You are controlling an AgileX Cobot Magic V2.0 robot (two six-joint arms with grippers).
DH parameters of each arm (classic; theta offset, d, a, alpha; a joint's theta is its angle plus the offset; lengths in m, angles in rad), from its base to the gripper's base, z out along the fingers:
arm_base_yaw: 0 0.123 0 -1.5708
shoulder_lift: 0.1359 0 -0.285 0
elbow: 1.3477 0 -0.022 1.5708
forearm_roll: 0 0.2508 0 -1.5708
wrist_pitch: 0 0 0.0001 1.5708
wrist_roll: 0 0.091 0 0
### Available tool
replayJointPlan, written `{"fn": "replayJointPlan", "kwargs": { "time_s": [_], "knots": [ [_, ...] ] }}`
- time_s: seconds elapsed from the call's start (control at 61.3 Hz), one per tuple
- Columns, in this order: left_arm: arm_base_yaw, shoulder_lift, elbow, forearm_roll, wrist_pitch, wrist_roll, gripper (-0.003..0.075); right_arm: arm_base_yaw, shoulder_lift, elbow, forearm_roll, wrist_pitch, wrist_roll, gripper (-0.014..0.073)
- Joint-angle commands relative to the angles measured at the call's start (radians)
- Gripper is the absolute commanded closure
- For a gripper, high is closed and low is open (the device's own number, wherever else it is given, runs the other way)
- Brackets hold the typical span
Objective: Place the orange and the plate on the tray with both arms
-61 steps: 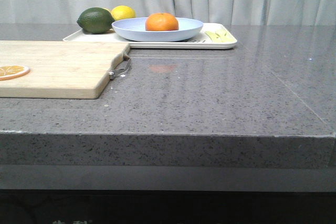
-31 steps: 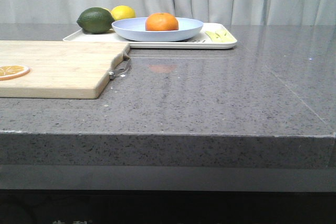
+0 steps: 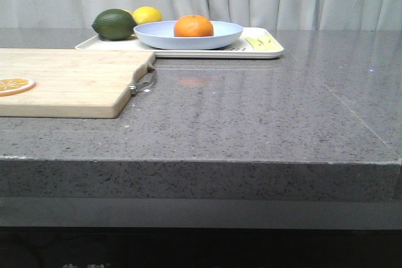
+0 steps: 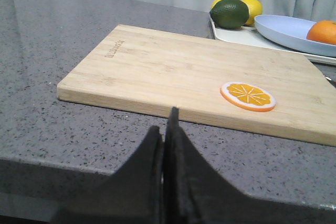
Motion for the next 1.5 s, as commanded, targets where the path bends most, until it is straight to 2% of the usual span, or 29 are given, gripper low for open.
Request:
{"fn": "replayJointPlan", "kwargs": {
  "time_s": [0.0,0.277,0.554,0.718,1.484],
  "knots": [
    [0.003,-0.021,0.004,-0.009,-0.088,-0.007,0.0738,-0.005,0.007,-0.014,-0.009,-0.106,-0.006,0.0657],
    [0.003,-0.021,0.004,-0.009,-0.088,-0.007,0.0738,-0.008,-0.076,0.203,-0.035,-0.28,-0.006,0.0657],
    [0.003,-0.021,0.004,-0.009,-0.088,-0.007,0.0738,-0.033,-0.214,0.369,-0.021,-0.261,-0.005,0.0657],
    [0.003,-0.021,0.004,-0.009,-0.088,-0.007,0.0738,-0.033,-0.282,0.377,-0.008,-0.212,-0.005,0.0657],
    [0.003,-0.021,0.004,-0.009,-0.088,-0.007,0.0738,-0.033,-0.28,0.376,-0.008,-0.199,-0.005,0.0657]
  ]
}}
